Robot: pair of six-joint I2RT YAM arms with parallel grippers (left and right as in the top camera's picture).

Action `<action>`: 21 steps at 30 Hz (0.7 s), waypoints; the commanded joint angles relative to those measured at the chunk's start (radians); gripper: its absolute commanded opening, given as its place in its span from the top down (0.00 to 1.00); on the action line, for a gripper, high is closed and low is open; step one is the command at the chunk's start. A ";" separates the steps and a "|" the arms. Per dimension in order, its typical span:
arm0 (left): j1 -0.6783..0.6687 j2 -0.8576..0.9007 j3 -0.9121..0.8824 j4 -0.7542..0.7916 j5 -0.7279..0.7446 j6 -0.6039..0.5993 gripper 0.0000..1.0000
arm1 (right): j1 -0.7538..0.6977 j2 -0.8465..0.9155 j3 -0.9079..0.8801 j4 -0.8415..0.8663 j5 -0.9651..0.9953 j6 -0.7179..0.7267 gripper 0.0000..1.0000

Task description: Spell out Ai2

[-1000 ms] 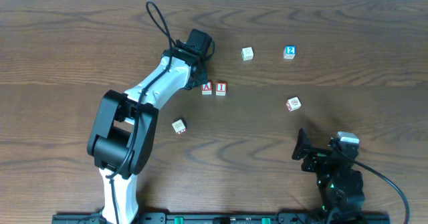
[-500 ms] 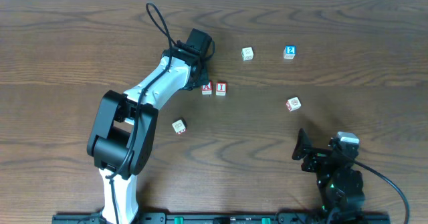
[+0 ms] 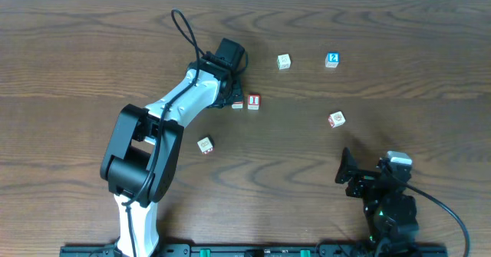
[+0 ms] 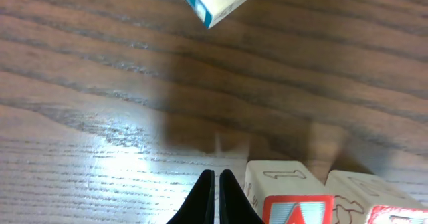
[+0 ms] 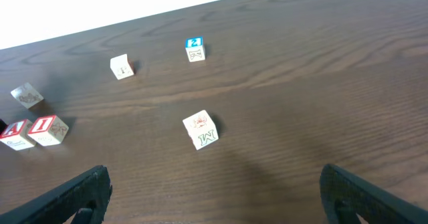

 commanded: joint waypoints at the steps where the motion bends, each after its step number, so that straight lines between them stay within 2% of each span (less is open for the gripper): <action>1: -0.010 -0.024 -0.005 0.010 0.005 -0.010 0.94 | -0.005 -0.005 -0.003 0.000 0.003 -0.008 0.01; 16: -0.016 -0.024 -0.005 0.023 0.048 0.035 0.94 | -0.005 -0.005 -0.003 0.000 0.003 -0.008 0.01; 21: -0.016 -0.024 -0.005 0.043 0.044 0.095 0.94 | -0.005 -0.005 -0.003 0.000 0.003 -0.008 0.01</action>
